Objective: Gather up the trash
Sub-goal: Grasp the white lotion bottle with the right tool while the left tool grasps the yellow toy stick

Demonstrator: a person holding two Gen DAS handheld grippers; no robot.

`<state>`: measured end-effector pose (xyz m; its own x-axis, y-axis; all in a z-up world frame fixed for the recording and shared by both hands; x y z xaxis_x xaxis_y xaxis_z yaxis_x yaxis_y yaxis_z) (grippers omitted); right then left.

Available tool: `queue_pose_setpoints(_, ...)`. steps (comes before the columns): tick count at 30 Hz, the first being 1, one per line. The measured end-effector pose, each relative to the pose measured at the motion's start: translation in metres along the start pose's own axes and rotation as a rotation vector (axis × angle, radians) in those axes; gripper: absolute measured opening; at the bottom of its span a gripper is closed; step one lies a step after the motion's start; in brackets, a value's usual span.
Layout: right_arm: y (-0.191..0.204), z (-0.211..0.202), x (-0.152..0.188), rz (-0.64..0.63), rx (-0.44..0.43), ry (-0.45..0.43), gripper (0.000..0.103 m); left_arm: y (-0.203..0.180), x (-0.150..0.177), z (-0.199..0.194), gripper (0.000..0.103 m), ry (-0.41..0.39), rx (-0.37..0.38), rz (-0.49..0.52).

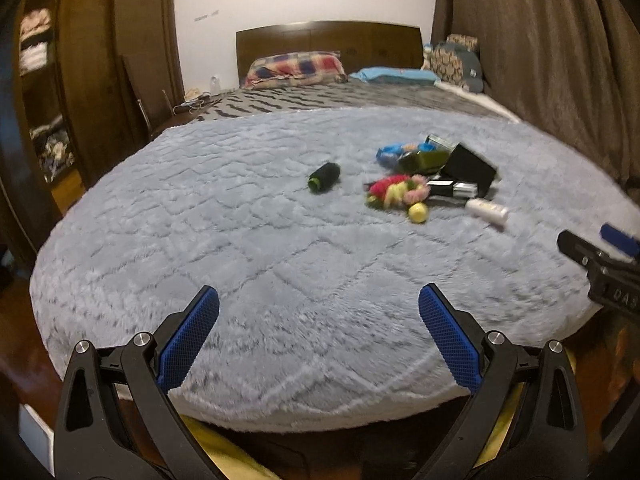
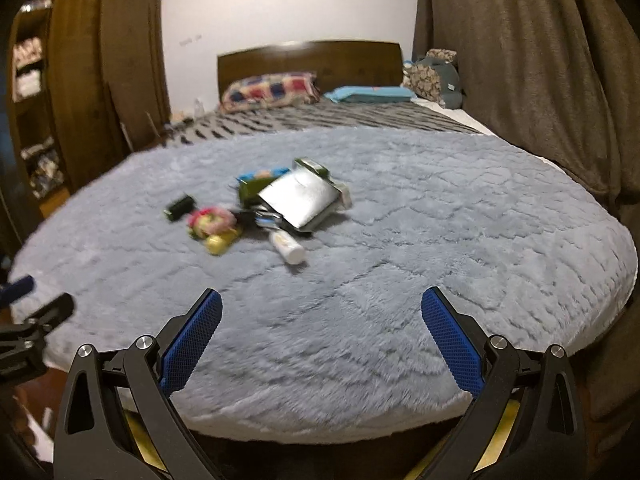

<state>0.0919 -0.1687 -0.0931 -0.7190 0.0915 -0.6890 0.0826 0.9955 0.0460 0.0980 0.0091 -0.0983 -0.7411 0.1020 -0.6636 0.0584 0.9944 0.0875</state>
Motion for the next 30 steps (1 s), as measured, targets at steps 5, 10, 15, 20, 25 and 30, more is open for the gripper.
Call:
queue_pose_setpoints(5, -0.002, 0.035, -0.012, -0.002, -0.033, 0.016, 0.092, 0.001, -0.008, 0.029, 0.092, 0.033, 0.03, 0.002)
queue_pose_setpoints(10, 0.01, 0.063, -0.026, -0.048, -0.09, 0.045, 0.074, -0.009, -0.019, 0.05, 0.092, 0.05, 0.086, 0.039)
queue_pose_setpoints(15, 0.022, 0.088, -0.036, -0.091, -0.122, 0.082, 0.056, -0.018, -0.029, 0.069, 0.083, 0.086, 0.179, 0.038)
queue_pose_setpoints(20, 0.024, 0.107, -0.043, -0.101, -0.146, 0.102, 0.042, -0.038, -0.039, 0.085, 0.082, 0.092, 0.217, 0.076)
queue_pose_setpoints(25, 0.016, 0.108, -0.043, -0.092, -0.172, 0.081, 0.025, -0.061, -0.057, 0.104, 0.066, 0.105, 0.286, 0.123)
queue_pose_setpoints(30, 0.004, 0.099, -0.037, -0.077, -0.154, 0.061, 0.021, -0.075, -0.067, 0.124, 0.049, 0.12, 0.308, 0.141)
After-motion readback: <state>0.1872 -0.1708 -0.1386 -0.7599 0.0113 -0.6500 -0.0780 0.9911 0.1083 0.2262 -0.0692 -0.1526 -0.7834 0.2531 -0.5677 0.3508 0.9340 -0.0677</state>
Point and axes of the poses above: each gripper's, at about its wrist camera, not at the fingertips, and z roughly the way its jaws point, y to its left, x to its underside, the point moved 1 cm from there along z, roughly the way its jaws point, and after that the axes turned 10 degrees about y, right-handed, at the moved point
